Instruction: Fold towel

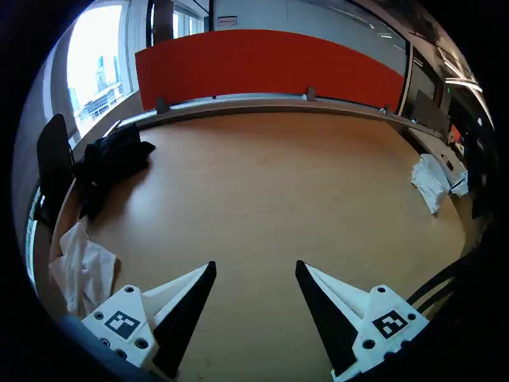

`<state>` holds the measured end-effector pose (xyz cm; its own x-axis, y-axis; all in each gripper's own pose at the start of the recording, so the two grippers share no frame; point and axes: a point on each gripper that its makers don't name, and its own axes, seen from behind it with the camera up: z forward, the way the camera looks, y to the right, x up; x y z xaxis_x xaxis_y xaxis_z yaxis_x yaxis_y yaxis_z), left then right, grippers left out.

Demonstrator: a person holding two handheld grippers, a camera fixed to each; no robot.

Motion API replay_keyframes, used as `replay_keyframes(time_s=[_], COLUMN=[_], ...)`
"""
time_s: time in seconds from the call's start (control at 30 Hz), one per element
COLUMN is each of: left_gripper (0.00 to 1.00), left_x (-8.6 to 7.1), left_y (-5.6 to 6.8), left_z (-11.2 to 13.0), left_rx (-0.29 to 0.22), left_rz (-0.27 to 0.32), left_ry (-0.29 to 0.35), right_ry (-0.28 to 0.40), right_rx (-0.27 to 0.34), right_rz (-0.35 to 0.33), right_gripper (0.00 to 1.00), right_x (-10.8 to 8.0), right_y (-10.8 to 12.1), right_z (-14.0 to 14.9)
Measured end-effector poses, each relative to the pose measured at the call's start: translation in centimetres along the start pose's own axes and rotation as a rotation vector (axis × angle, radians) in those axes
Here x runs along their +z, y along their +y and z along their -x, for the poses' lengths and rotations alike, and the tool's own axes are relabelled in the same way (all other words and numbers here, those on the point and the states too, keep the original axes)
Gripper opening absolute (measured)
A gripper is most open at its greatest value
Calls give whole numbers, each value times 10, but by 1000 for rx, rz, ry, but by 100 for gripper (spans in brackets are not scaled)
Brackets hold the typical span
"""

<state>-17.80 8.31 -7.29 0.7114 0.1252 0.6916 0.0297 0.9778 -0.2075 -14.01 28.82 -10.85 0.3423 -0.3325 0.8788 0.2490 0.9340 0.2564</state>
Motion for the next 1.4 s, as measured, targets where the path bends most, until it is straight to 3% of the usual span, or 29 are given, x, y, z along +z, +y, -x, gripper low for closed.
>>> replay_keyframes(time_s=[0.2,0.33,0.43,0.6,0.73,0.8,1.4], left_gripper=[92,92,92,92,92,92,92], left_x=[0,1,1,2,3,4,3], left_y=[0,0,0,0,1,3,-1], left_z=[1,1,0,-1,-2,-2,-1], left_rx=[2,4,0,-2,2,2,-9], left_rz=[2,2,2,6,8,10,9], left_ry=[-3,-2,-1,1,2,3,6], right_ry=[0,-2,5,27,37,41,123], right_rx=[1,4,4,-1,-3,-2,-4], right_rz=[3,-4,-11,-16,-26,-32,-88], right_gripper=[8,17,32,65,70,80,82], right_x=[1,0,-2,-7,-10,-11,-20], right_y=[-2,-5,-8,-11,-14,-16,-41], right_z=[1,2,2,-2,-4,-6,-42])
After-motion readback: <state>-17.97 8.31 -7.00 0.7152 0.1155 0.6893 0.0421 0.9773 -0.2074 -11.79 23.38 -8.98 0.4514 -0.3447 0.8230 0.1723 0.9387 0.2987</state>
